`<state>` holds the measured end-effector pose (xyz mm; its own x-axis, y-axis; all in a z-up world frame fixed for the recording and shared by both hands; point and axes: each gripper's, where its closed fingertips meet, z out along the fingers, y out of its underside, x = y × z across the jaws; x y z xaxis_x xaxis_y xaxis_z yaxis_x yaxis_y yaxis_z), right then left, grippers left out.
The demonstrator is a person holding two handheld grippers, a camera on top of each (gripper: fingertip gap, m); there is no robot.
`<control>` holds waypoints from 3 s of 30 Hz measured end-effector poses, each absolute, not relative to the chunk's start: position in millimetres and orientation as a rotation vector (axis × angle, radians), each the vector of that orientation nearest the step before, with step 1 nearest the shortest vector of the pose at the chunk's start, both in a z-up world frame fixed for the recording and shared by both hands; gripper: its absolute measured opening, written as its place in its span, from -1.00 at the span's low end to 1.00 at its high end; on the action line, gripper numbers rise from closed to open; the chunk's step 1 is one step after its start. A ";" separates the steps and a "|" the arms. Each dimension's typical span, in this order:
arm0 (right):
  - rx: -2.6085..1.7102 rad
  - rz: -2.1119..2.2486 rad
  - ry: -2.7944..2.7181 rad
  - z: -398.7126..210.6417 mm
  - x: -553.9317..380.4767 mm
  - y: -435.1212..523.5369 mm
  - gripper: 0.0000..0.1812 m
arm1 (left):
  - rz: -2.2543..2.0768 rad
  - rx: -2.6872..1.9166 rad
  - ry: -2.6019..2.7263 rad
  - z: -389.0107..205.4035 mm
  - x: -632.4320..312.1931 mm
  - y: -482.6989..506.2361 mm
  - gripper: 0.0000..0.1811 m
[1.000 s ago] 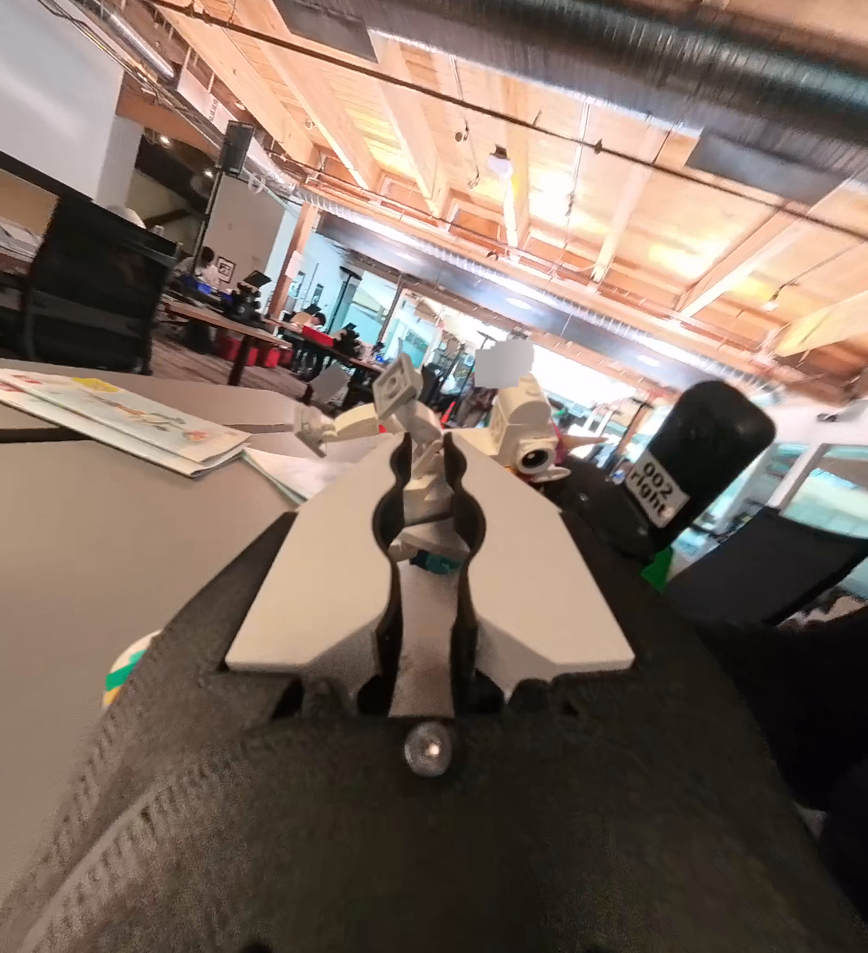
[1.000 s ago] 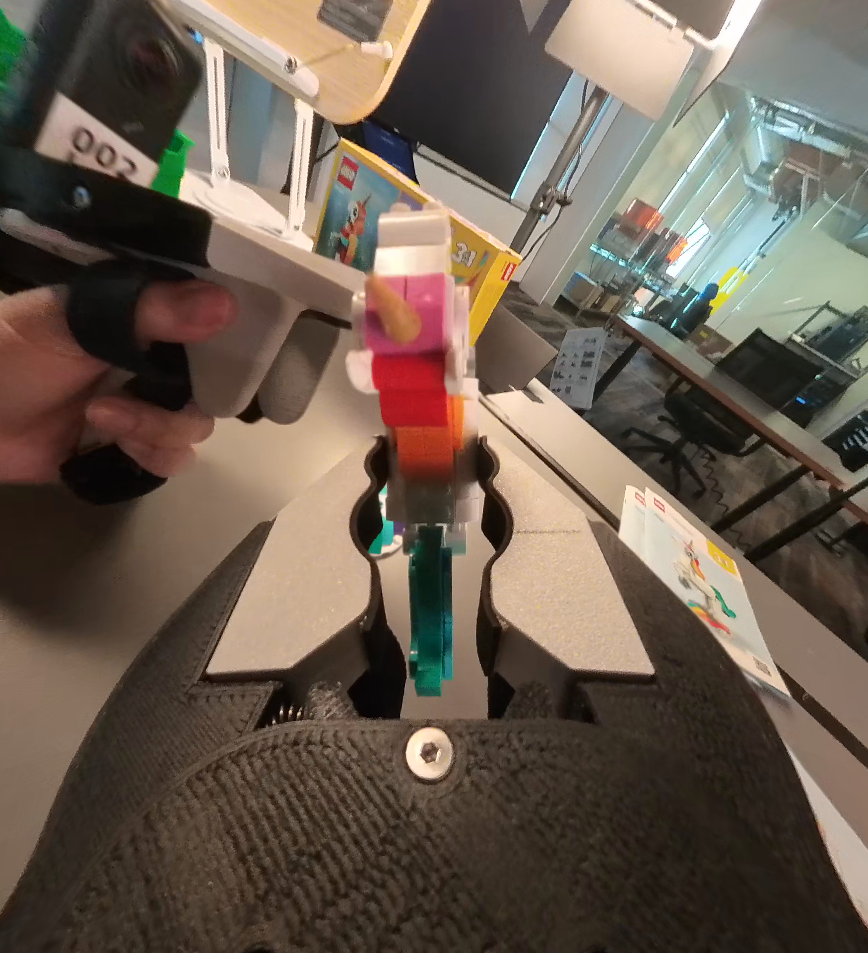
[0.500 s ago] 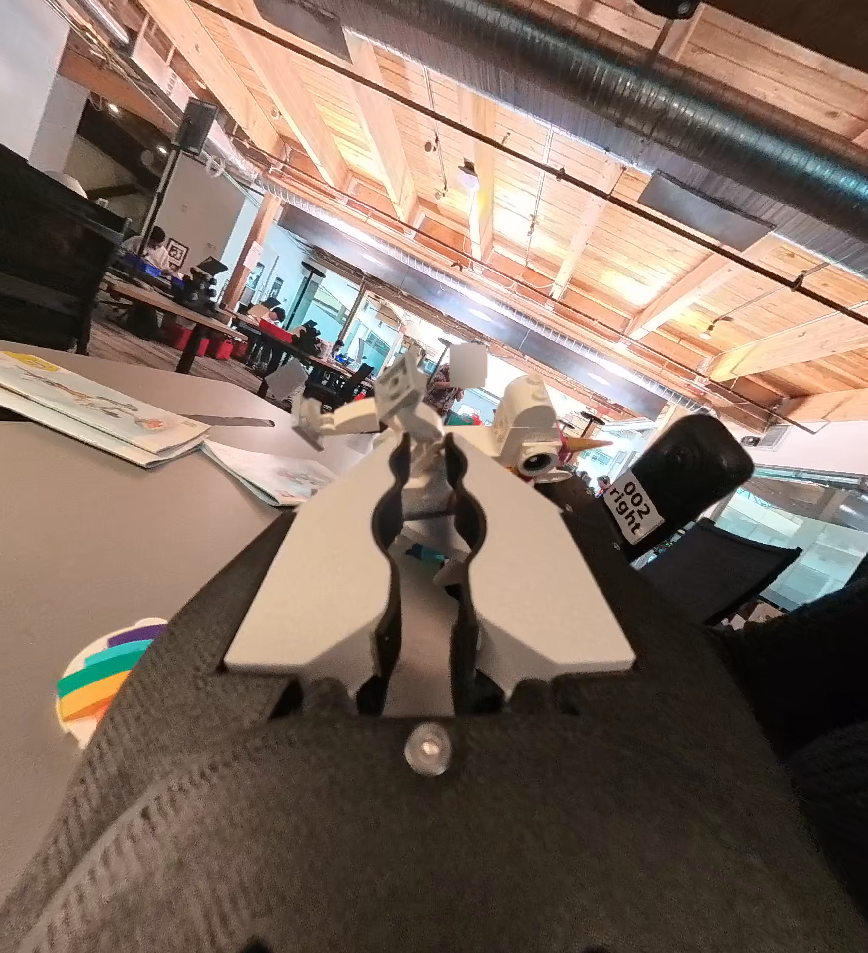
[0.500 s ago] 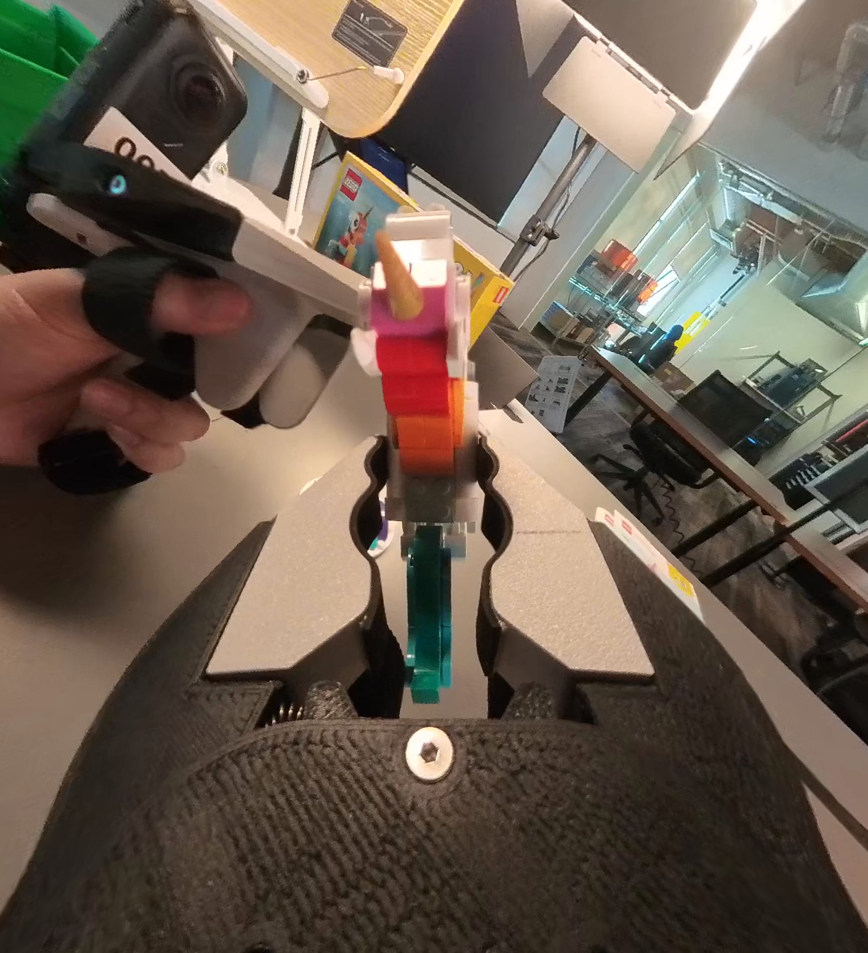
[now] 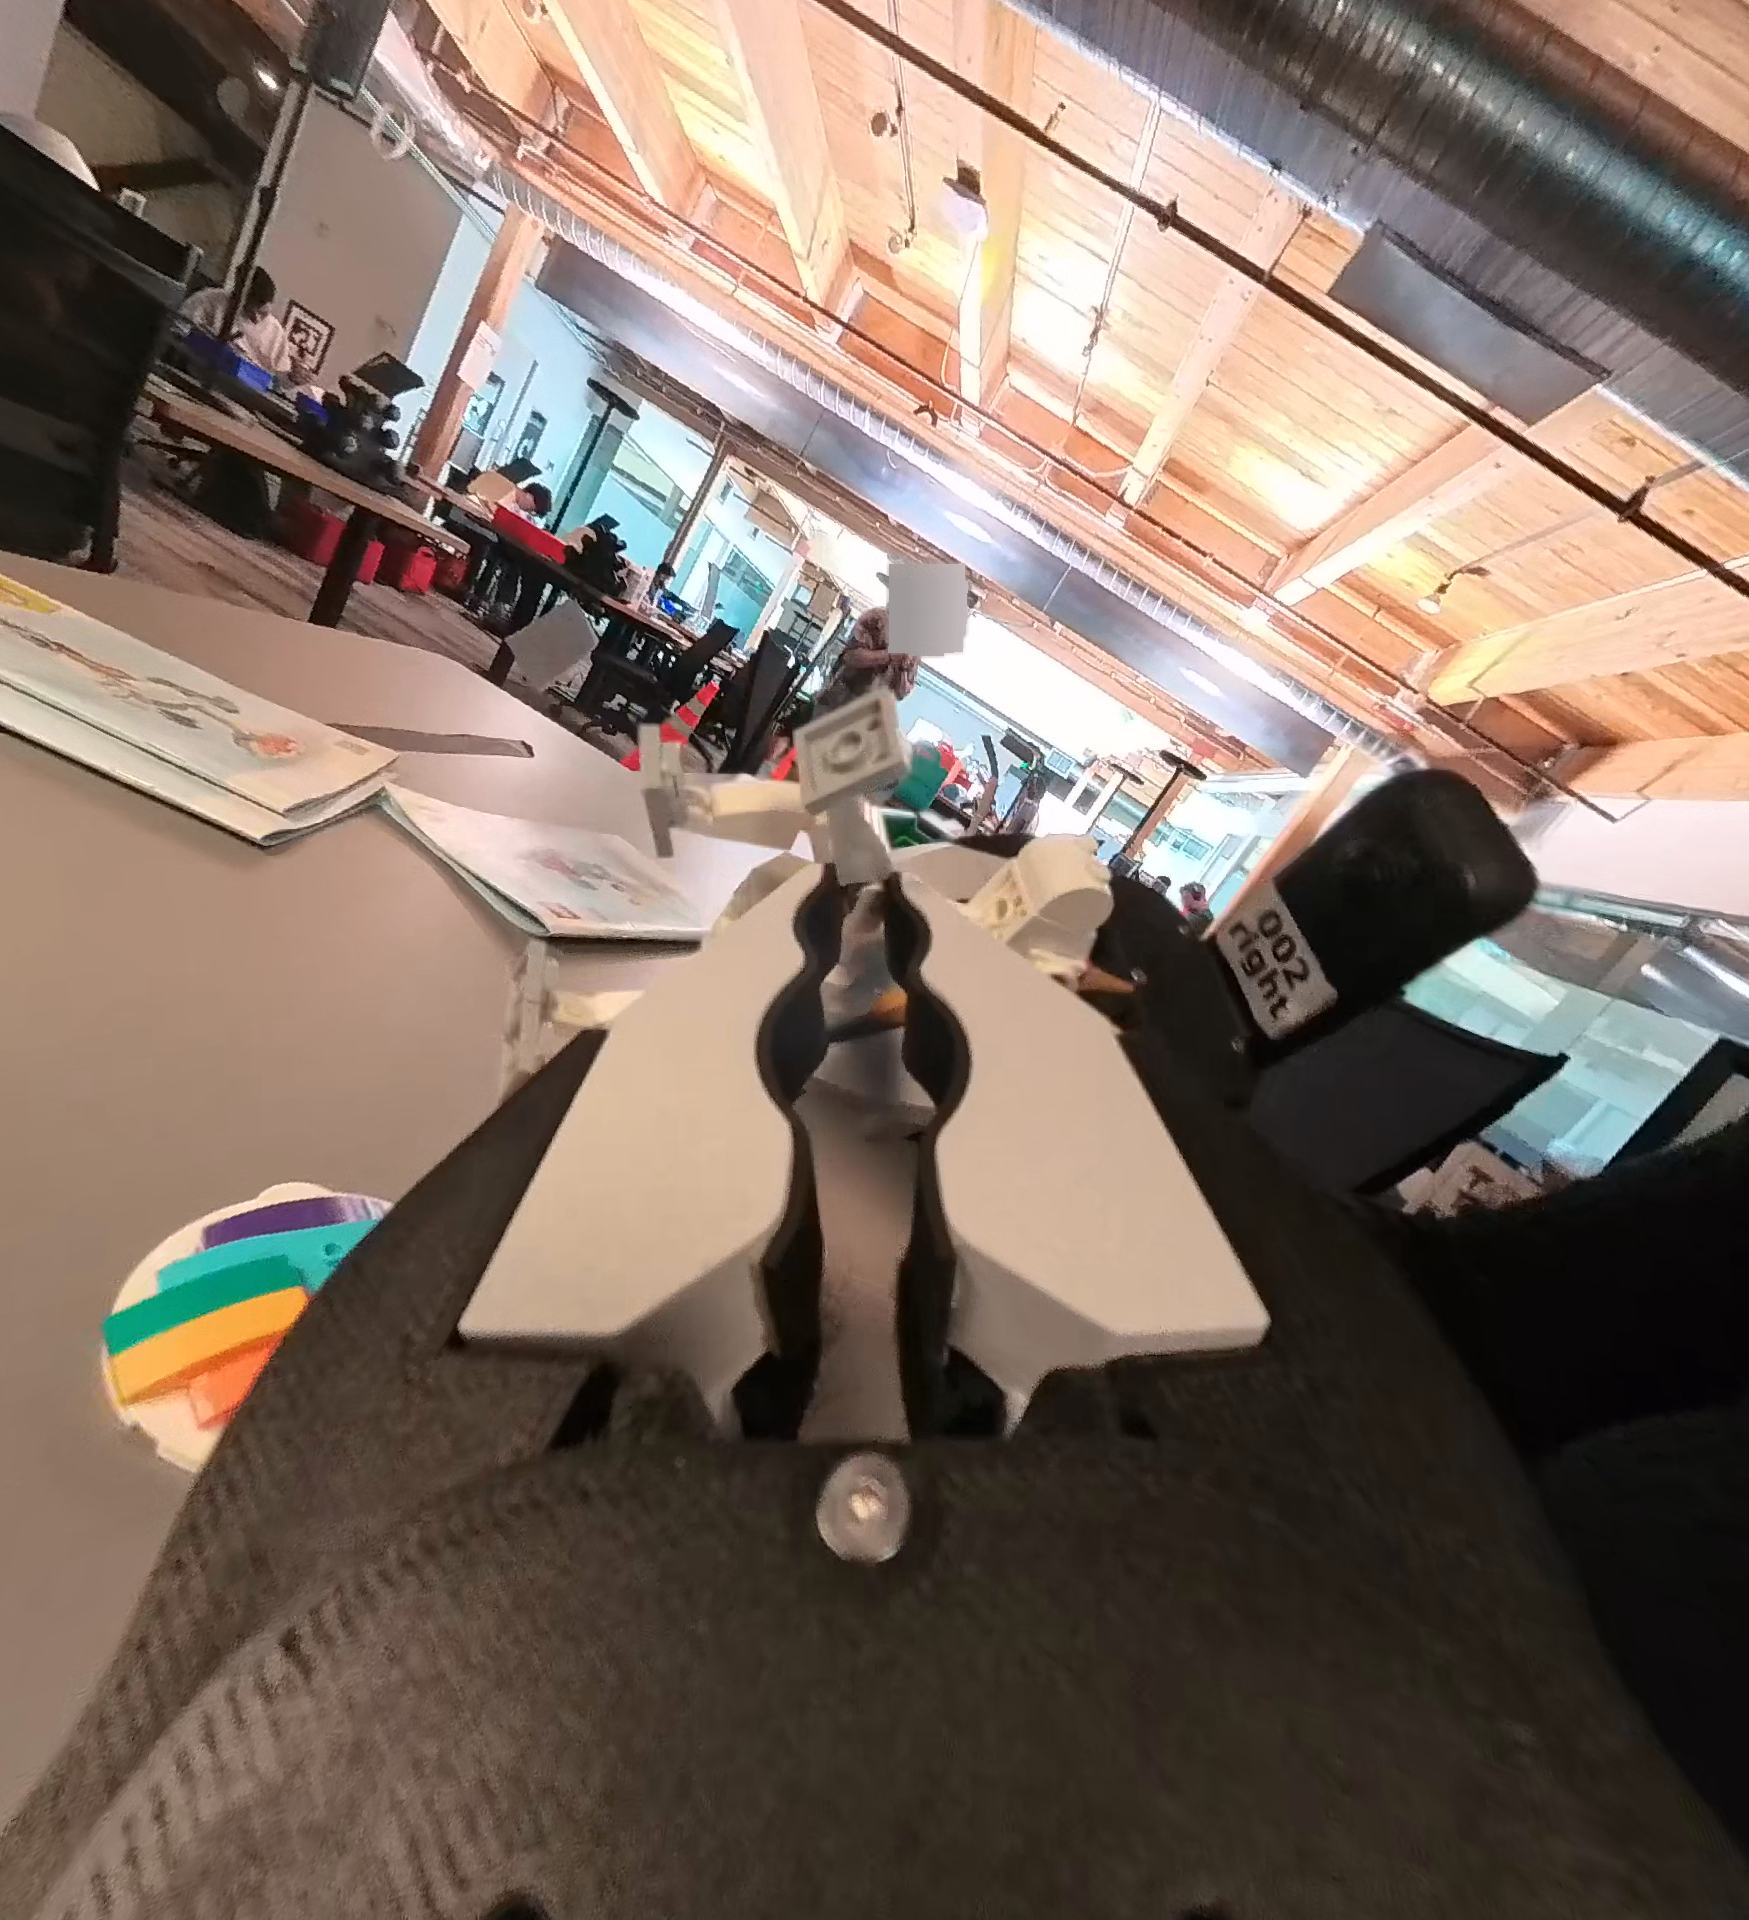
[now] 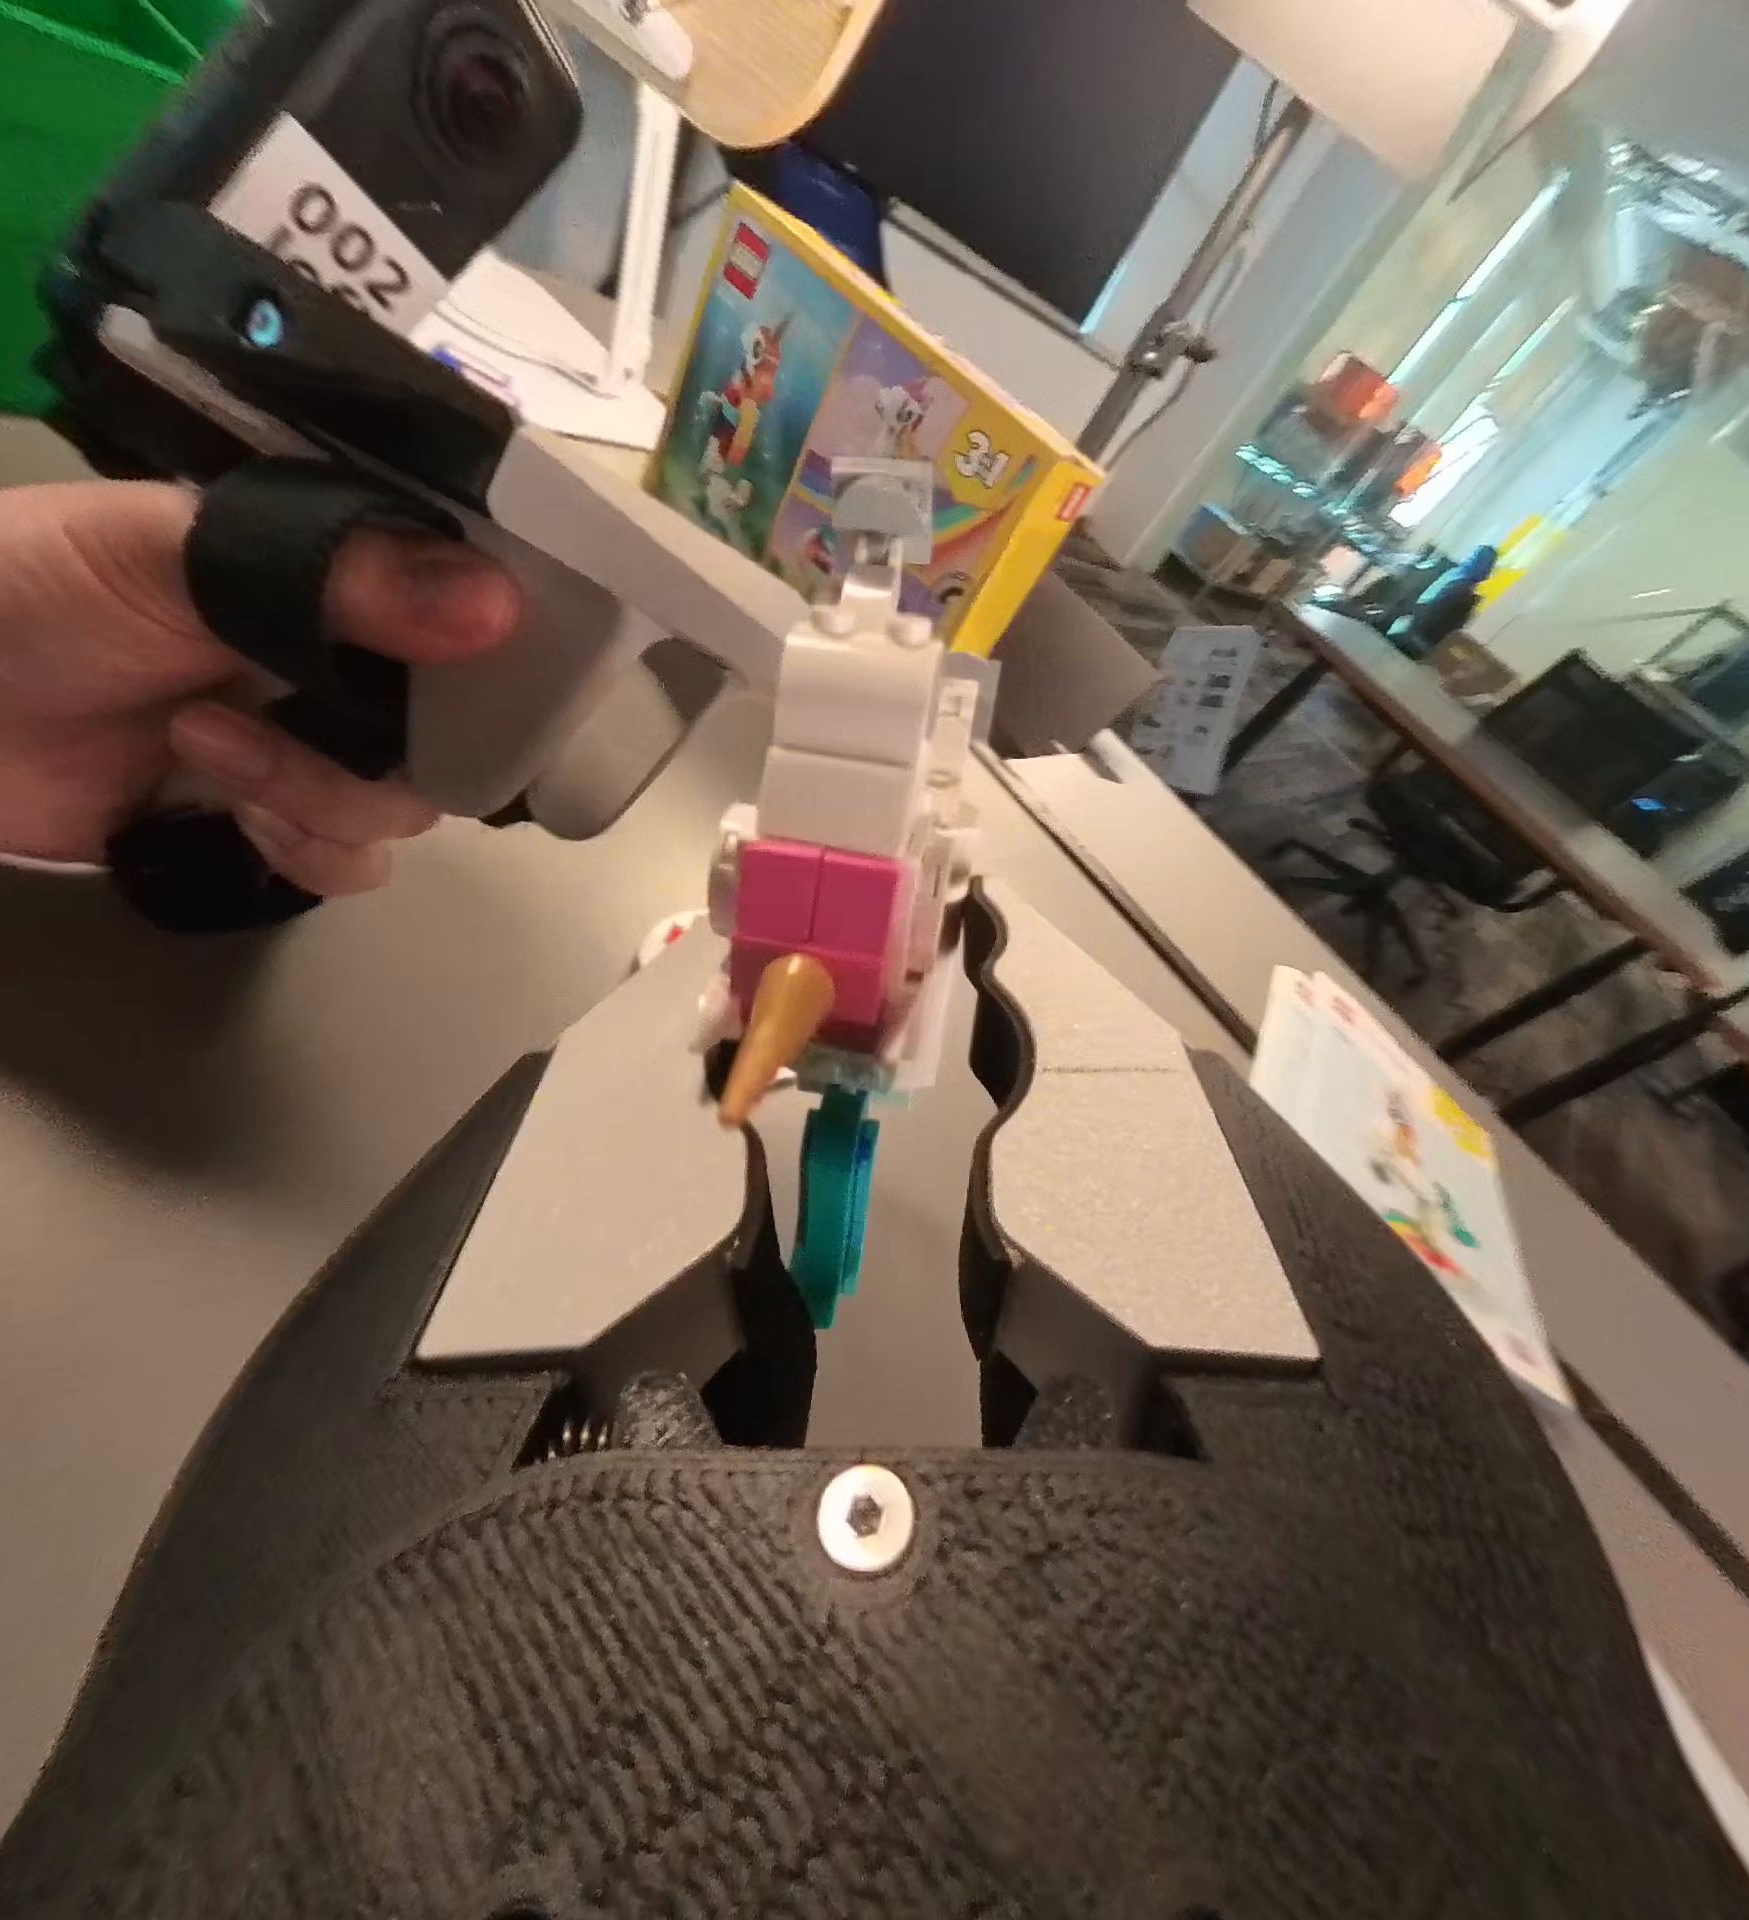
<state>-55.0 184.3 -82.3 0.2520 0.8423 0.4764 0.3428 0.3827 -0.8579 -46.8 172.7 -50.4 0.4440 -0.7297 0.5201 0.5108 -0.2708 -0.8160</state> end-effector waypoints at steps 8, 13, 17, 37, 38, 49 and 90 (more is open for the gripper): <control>-1.220 0.736 -1.390 -79.3 -48.4 175.0 -0.63 | -1.297 -1.402 0.266 -48.2 -42.1 166.9 -0.92; -1.188 0.707 -1.407 -77.5 -45.7 175.7 -0.63 | -1.313 -1.400 0.267 -48.1 -40.6 165.9 -0.92; -1.120 0.481 -1.390 -76.6 -45.5 183.8 -0.63 | -1.228 -1.419 0.221 -49.6 -42.3 171.3 -0.93; -0.744 0.042 -1.220 -25.0 -44.2 157.5 -0.64 | -1.411 -1.079 0.260 -9.0 -50.7 140.4 -0.94; -0.732 0.062 -1.225 -23.3 -44.4 154.3 -0.64 | -1.455 -1.056 0.274 -7.0 -50.7 136.9 -0.94; -0.767 0.443 -1.260 -15.4 -44.8 133.5 -0.63 | -1.750 -0.920 0.330 3.1 -50.8 117.5 -0.93; -0.651 -0.132 -1.305 -20.2 -40.2 147.7 -0.64 | -1.558 -1.073 0.197 -10.5 -54.1 141.1 -0.96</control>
